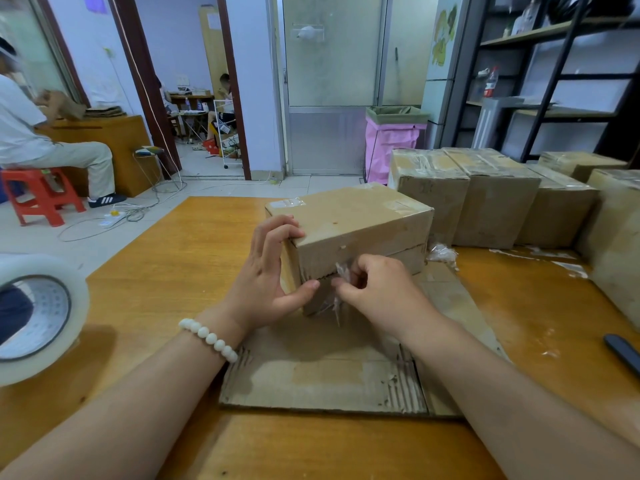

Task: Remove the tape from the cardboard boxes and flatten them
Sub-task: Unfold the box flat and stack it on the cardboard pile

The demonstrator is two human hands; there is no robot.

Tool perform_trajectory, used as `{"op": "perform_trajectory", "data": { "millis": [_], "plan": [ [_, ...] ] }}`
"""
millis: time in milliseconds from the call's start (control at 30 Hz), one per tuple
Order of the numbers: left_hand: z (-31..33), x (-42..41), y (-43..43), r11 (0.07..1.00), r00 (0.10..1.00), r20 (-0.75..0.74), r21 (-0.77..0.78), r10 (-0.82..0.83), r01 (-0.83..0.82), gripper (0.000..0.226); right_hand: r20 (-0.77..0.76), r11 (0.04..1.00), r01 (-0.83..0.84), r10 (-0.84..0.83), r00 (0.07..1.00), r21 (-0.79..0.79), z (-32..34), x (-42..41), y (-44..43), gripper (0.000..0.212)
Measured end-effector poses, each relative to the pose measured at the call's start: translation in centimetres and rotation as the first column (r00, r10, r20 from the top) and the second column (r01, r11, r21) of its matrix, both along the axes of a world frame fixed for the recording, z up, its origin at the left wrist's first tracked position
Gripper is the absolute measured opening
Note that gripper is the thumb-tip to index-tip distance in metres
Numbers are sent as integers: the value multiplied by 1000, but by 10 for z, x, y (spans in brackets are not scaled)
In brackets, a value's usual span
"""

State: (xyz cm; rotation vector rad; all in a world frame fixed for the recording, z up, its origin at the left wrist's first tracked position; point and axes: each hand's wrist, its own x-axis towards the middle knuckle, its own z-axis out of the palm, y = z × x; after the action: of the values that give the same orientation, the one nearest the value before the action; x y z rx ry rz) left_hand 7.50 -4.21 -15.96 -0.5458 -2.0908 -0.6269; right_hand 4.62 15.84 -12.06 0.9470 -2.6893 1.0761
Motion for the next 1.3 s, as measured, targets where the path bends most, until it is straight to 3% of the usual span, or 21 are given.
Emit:
{"op": "perform_trajectory", "data": {
  "millis": [300,433,567,767,1000,1200,1300],
  "plan": [
    [-1,0,-1,1000,1000,4,6,5,-5,57,57,1000,-17,19,998,-25,1,1,2,49],
    [0,0,-1,1000,1000,1,7,4,-4,56,106,980,-99,81,991,174,-1,1,1,42],
    [0,1,-1,1000,1000,10,9,6,-6,55,66,984,-66,56,996,167,-3,0,0,25],
    [1,0,-1,1000,1000,5,9,6,-6,55,66,990,-57,49,997,132,-3,0,1,32],
    [1,-1,-1,1000,1000,-18,0,9,-9,55,78,975,-91,76,994,205,7,5,4,48],
    [0,0,-2,1000,1000,4,10,11,-11,54,60,983,-80,71,996,167,8,2,5,16],
    [0,0,-2,1000,1000,8,17,10,-10,55,73,994,-51,44,996,98,6,2,4,16]
  ]
}}
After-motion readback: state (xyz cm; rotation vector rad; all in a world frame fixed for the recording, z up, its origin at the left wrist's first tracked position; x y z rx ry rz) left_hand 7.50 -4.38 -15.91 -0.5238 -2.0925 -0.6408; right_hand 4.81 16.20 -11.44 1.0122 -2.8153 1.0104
